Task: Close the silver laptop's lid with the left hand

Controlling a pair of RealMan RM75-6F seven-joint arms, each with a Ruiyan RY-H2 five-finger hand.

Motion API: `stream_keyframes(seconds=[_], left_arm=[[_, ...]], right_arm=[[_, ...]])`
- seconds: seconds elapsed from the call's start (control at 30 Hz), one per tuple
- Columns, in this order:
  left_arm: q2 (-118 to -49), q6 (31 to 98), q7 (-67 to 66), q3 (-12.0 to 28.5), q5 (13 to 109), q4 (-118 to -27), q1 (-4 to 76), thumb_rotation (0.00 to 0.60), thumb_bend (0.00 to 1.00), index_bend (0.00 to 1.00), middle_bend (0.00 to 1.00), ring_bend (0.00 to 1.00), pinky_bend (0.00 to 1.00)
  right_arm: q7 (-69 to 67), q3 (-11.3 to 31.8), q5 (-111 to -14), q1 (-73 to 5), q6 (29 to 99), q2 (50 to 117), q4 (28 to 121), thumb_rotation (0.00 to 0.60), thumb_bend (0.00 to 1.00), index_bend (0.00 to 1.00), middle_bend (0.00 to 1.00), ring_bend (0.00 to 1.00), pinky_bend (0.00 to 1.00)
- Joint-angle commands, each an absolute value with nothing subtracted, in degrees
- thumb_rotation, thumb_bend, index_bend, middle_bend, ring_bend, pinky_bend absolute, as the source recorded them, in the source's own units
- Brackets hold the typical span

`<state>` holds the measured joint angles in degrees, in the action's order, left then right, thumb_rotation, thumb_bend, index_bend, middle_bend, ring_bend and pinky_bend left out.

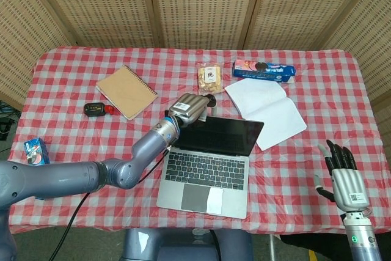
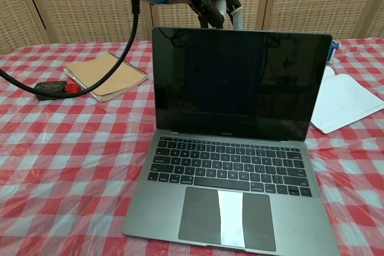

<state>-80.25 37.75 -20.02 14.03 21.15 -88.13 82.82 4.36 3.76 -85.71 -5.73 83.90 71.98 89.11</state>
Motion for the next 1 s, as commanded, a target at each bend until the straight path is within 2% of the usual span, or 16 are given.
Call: stream_keyframes(seconds=[0.03, 0.6, 1.0], left_arm=[[-78.55, 37.54, -19.19, 13.87, 22.0, -90.69, 82.3, 0.6, 1.0, 0.45, 0.22, 0.29, 0.37], [-71.58, 38.8, -16.81, 10.85, 29.7, -103.94, 77.88, 0.6, 1.0, 0.45, 0.22, 0.29, 0.37], [-67.63, 37.52, -13.09, 9.61, 35.07, -109.45, 74.15, 0.6, 1.0, 0.45, 0.22, 0.29, 0.37]], right_arm=[[4.45, 3.65, -85.9, -5.69, 84.0, 71.95, 89.27, 0.6, 0.65, 0.0, 0.0, 0.0, 0.0], [5.49, 3.08, -86.51, -5.66, 83.91, 72.11, 89.92, 0.6, 0.66, 0.0, 0.0, 0.0, 0.0], [5.99, 2.77, -86.83, -5.67, 83.79, 72.27, 90.16, 0.6, 0.66, 0.0, 0.0, 0.0, 0.0]])
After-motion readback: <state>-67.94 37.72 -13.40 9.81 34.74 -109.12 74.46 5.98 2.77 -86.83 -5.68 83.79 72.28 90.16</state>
